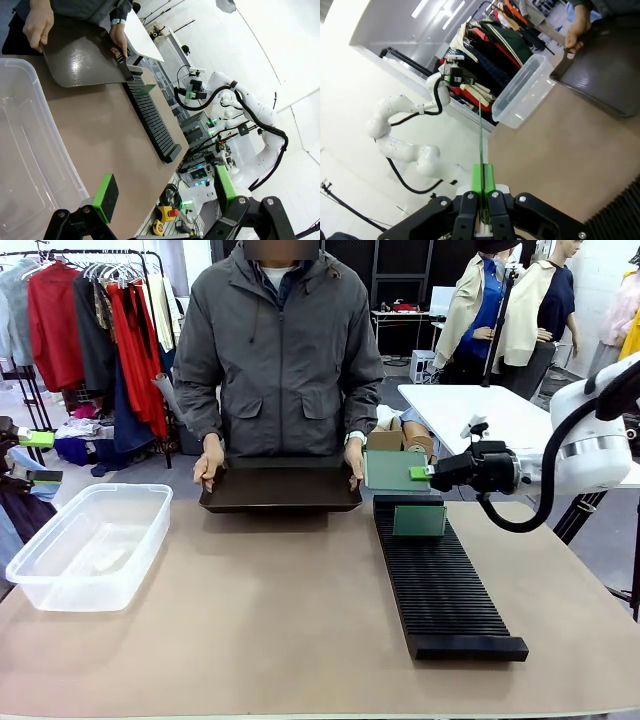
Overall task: Sort PCBs into racks and boxes based on the side picked up.
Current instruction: If the short side of the Blank PCB is picked up, insert it into the PCB Rack ; if the long side is picked up, place it in the Organizing box.
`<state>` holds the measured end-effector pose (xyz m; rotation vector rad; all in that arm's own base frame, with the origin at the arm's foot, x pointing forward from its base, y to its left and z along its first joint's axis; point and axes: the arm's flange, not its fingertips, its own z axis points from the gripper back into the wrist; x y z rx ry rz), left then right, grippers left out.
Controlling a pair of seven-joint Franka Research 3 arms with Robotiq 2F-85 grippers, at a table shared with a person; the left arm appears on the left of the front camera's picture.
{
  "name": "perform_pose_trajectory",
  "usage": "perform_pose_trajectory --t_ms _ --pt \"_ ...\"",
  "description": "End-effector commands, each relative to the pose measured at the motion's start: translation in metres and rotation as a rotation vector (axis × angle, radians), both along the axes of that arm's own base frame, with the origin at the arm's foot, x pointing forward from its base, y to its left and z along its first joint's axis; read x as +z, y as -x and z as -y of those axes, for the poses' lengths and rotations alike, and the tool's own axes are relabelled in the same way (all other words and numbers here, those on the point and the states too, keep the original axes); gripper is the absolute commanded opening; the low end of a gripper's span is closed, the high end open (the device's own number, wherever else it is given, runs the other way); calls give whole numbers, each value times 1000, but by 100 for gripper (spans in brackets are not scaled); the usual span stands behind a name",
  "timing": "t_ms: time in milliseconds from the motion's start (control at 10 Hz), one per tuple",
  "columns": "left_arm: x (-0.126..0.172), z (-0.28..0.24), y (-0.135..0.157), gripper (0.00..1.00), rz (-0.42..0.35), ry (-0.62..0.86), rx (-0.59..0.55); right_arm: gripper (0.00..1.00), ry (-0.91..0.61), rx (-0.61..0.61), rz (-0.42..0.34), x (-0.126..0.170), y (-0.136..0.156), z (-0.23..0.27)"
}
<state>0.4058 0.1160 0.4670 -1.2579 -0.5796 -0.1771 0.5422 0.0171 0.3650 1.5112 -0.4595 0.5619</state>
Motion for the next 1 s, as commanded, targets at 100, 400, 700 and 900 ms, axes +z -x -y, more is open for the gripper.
perform_pose_trajectory --t_ms 100,400,700,900 --pt "2 0 2 100 2 6 -6 0 31 -16 155 -8 15 32" --pt "2 0 2 100 2 6 -6 0 44 -37 277 -28 22 52" --pt "2 0 2 100 2 6 -6 0 50 -69 366 -58 28 57" --pt "2 0 2 100 2 6 -6 0 65 -87 406 -80 31 58"
